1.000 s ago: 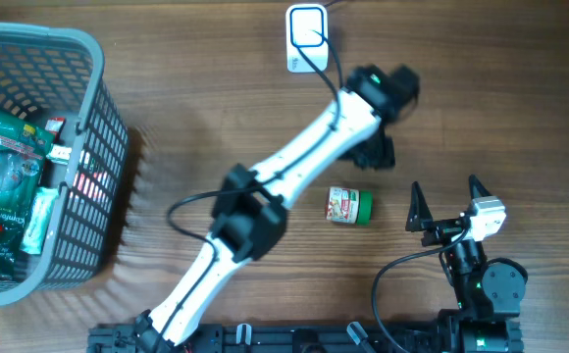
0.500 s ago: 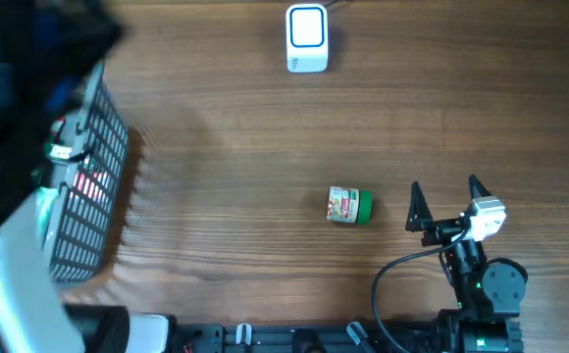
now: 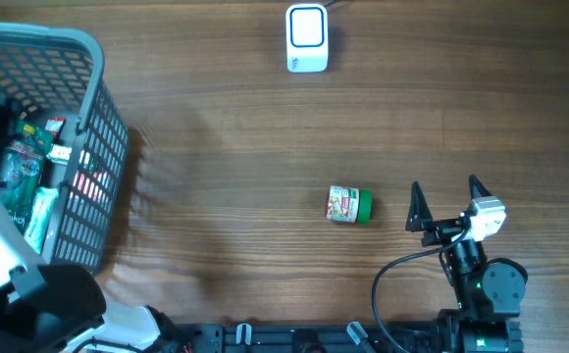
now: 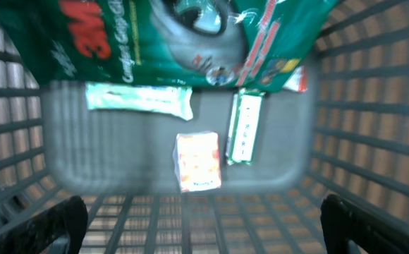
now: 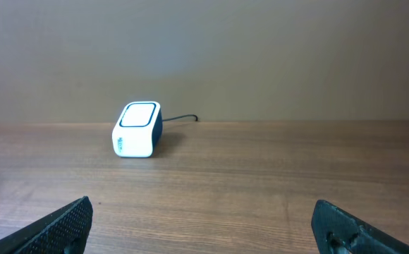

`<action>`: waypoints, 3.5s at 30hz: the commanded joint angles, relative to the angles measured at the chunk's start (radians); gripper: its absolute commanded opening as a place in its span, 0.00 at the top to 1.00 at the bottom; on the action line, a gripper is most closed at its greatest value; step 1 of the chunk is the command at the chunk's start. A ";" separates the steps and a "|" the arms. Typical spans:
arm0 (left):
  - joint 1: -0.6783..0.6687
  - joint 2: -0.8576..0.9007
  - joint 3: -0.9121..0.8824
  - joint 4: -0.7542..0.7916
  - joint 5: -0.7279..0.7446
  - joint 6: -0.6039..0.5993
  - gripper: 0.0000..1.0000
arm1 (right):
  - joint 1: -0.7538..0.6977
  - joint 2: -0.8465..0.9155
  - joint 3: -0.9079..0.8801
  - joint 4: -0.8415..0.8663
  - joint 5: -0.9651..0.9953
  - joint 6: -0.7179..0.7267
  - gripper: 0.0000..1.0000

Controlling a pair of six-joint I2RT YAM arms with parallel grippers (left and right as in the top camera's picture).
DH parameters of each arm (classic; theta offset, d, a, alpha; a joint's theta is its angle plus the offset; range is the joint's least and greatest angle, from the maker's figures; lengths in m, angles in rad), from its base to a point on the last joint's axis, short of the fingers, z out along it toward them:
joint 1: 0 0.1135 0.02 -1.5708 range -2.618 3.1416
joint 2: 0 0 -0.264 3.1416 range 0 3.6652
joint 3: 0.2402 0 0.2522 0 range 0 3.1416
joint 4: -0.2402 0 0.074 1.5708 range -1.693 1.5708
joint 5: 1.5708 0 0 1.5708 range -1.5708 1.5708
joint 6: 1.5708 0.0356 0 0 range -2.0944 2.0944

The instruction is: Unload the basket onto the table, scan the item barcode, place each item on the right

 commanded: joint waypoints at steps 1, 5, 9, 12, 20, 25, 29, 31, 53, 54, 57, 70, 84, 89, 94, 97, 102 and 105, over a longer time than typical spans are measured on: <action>0.002 -0.001 -0.268 0.116 0.060 -0.015 0.00 | -0.002 -0.007 -0.001 0.003 0.020 0.011 0.00; 0.003 -0.001 -0.530 0.318 0.108 -0.015 0.03 | -0.002 -0.007 -0.001 0.004 0.020 0.011 0.00; 0.003 -0.001 -0.705 0.519 0.160 -0.007 0.04 | -0.002 -0.007 -0.001 0.003 0.020 0.011 0.00; 0.003 0.000 -0.779 0.624 0.176 -0.007 0.14 | -0.002 -0.007 -0.001 0.003 0.020 0.011 0.00; 0.003 0.000 -0.811 0.674 0.179 -0.007 0.86 | -0.002 -0.007 -0.001 0.004 0.020 0.011 0.00; 0.003 -0.048 -0.771 0.631 0.175 0.121 0.96 | -0.002 -0.007 -0.001 0.003 0.020 0.011 0.00; 0.003 -0.208 -0.597 0.489 0.131 0.177 0.96 | -0.002 -0.007 -0.001 0.003 0.020 0.011 0.00; 0.003 -0.319 -0.483 0.432 0.086 0.177 0.96 | -0.002 -0.007 -0.001 0.003 0.020 0.011 0.00; -0.444 -0.591 -0.821 0.254 1.175 1.448 0.96 | -0.002 -0.007 -0.001 0.004 0.020 0.011 0.00; -0.479 -0.550 -0.852 0.331 1.170 1.365 0.96 | -0.002 -0.007 -0.001 0.003 0.020 0.011 0.00; -0.562 -0.415 -0.876 0.543 1.113 1.055 0.96 | -0.002 -0.007 -0.001 0.003 0.020 0.011 0.00; -1.065 0.047 -0.875 0.797 0.399 0.470 0.93 | -0.002 -0.007 -0.001 0.003 0.020 0.011 0.00; -0.883 -0.364 -0.022 0.211 -0.379 0.277 0.00 | -0.002 -0.007 -0.001 0.004 0.020 0.011 0.00; -0.495 -0.452 -0.024 0.022 -0.423 -0.154 0.00 | -0.002 -0.007 -0.001 0.004 0.020 0.011 0.00; -0.136 -0.304 -0.066 0.020 -0.244 -0.162 0.00 | -0.002 -0.007 -0.001 0.003 0.020 0.011 0.00; -0.089 -0.110 -0.070 0.023 -0.188 -0.138 0.00 | -0.002 -0.007 -0.001 0.003 0.020 0.011 0.00; -0.093 0.173 -0.070 0.089 -0.164 -0.048 0.00 | -0.002 -0.007 -0.001 0.003 0.020 0.011 0.00; -0.093 0.299 -0.070 0.219 -0.045 0.149 0.00 | -0.002 -0.007 -0.001 0.004 0.020 0.011 0.00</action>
